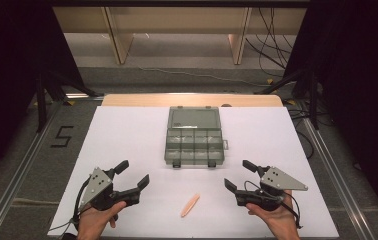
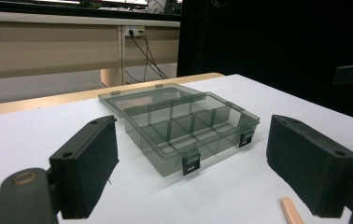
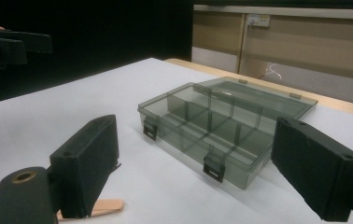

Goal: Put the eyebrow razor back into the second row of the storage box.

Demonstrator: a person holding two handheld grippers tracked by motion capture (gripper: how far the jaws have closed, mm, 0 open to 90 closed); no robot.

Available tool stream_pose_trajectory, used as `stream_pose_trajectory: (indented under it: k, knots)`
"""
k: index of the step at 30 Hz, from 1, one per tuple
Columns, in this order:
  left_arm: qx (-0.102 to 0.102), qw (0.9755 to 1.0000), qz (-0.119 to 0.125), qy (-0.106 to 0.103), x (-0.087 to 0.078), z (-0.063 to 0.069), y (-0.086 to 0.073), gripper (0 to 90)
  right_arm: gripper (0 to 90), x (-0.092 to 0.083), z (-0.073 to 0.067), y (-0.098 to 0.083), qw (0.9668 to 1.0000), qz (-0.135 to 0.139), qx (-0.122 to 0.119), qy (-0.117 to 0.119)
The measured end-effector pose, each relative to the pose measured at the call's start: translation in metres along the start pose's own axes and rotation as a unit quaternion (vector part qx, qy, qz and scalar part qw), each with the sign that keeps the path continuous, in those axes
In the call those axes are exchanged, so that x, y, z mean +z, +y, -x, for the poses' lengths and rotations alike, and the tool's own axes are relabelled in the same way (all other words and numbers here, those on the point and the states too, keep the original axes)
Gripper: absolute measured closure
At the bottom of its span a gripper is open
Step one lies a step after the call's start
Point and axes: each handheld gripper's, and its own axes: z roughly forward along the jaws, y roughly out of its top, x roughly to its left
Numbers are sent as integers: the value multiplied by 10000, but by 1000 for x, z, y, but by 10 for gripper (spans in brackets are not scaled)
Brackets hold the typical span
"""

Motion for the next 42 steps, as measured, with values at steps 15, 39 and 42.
stream_pose_trajectory:
  k: [15,39,42]
  knots:
    - [0,10000,0,5,0,0,0,162,163,2,-2,0,9998,-71,-127,97]
    - [-7,10000,6,24,0,0,0,162,184,15,-12,22,9856,-743,-1250,858]
    - [-10,10000,4,43,0,-1,0,162,184,20,-16,25,9803,-938,-1403,1023]
